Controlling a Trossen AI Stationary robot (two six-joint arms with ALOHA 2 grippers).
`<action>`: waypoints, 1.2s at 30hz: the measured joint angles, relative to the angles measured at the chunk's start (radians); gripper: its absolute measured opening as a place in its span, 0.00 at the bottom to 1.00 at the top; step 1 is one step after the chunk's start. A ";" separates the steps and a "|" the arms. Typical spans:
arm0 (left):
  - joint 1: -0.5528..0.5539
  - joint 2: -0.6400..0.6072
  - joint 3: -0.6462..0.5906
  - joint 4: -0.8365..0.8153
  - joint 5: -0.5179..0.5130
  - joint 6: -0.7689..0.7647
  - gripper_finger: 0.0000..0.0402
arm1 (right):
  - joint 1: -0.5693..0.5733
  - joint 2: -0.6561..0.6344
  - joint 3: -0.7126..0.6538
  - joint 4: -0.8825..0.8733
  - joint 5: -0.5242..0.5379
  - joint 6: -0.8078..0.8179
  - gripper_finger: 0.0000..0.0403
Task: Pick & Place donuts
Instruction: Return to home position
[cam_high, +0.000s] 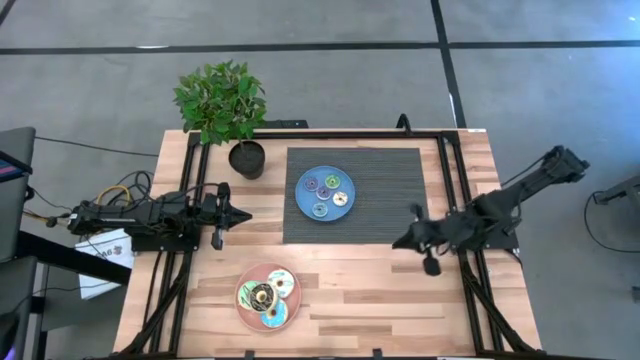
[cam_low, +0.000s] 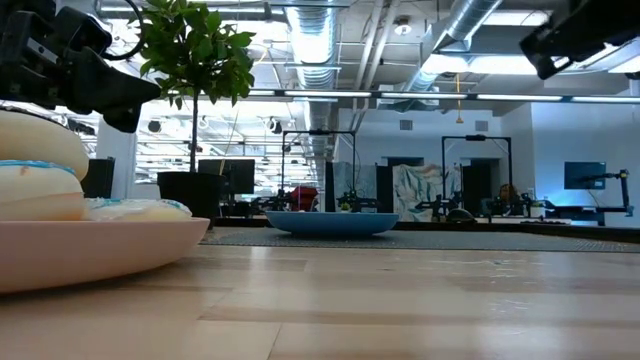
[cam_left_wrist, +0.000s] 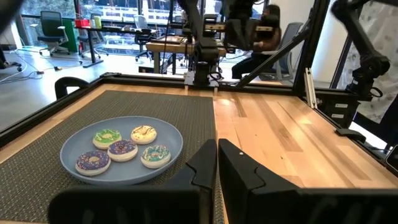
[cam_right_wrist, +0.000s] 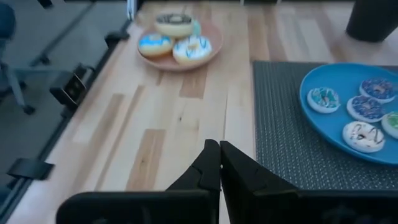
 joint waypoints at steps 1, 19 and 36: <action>0.000 0.000 0.000 0.000 0.000 0.000 0.02 | 0.000 -0.041 -0.021 0.001 0.000 0.000 0.00; 0.000 0.000 0.000 0.000 0.000 0.000 0.02 | -0.097 -0.502 -0.433 0.415 -0.117 -0.175 0.00; 0.000 0.000 0.000 0.000 0.000 0.000 0.02 | -0.423 -0.733 -0.489 0.240 -0.239 -0.146 0.00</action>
